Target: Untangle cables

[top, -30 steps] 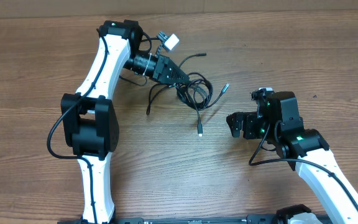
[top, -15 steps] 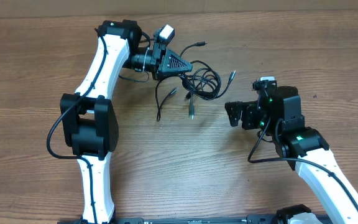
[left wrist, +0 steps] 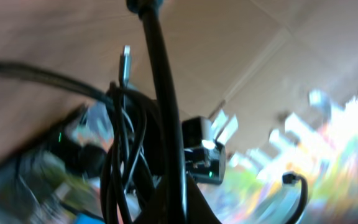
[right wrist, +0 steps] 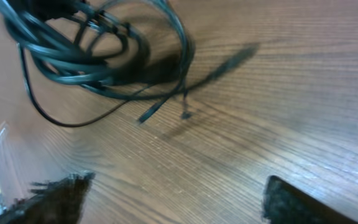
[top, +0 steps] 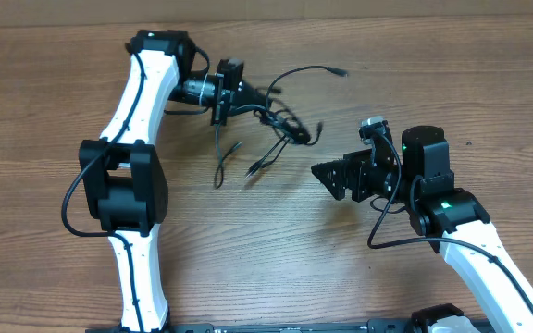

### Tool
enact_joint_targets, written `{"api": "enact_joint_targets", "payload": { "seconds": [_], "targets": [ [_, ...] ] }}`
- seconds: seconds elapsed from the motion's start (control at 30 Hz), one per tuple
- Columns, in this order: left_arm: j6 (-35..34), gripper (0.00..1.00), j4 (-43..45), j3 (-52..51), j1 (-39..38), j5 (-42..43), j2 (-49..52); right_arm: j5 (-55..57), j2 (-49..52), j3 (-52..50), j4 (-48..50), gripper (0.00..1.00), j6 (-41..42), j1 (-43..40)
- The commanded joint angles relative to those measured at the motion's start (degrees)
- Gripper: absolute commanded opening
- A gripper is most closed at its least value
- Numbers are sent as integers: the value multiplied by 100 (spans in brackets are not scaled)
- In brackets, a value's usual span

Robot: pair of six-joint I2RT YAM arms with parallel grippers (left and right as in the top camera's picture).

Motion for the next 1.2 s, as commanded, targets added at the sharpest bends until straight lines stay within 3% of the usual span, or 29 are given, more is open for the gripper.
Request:
{"api": "enact_joint_targets", "payload": {
  "seconds": [0.0,0.13,0.53,0.87,1.17],
  "targets": [
    [-962,4,-343,85,120,-940,28,376,-4,109,90,87,-1143,26],
    [-1106,4,-413,85,120,-940,28,592,-4,109,435,80,-2057,33],
    [-1436,4,-417,85,-122,-935,28,-1213,-4,107,868,80,-2376,74],
    [-1558,4,-586,85,-229,-938,28,-754,221,101,787,76,-2715,549],
    [-1602,4,-627,85,-345,-1178,28,-754,673,101,1211,62,-2688,549]
  ]
}}
